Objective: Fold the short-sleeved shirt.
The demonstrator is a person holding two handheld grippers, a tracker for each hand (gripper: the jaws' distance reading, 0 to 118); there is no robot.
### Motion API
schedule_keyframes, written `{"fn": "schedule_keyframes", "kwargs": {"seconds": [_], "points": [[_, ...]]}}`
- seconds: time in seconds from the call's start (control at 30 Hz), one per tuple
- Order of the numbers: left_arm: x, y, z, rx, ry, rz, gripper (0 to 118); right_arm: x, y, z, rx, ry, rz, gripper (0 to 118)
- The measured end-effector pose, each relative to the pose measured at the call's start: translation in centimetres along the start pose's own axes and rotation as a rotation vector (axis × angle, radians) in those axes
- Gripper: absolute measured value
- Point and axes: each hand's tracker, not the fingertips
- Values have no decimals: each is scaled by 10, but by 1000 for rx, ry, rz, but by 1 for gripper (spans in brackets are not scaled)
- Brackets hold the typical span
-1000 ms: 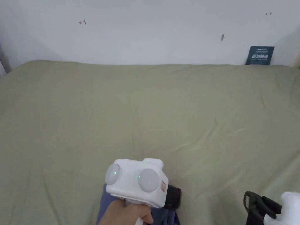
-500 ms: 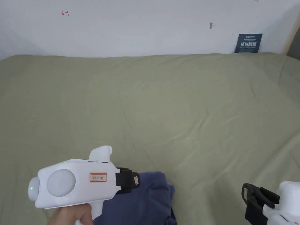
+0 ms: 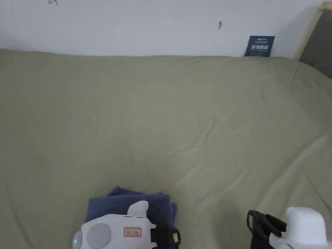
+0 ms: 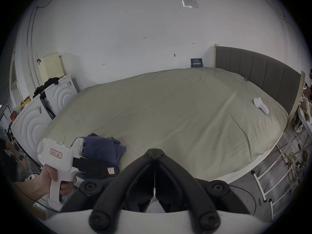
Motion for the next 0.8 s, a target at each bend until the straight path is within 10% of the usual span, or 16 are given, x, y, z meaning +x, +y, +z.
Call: {"fn": "schedule_keyframes", "kwargs": {"seconds": [0.2, 0.47, 0.63, 0.8], "points": [[27, 18, 43, 17, -2, -63, 0, -20, 9, -10, -30, 80, 41, 2], [29, 42, 167, 172, 99, -131, 0, -67, 24, -90, -268, 416, -12, 2], [-16, 42, 199, 193, 172, -68, 0, -78, 10, -164, -483, 727, -234, 2], [-54, 40, 199, 152, 163, 6, 0, -63, -15, -224, -617, 753, -358, 2]]}}
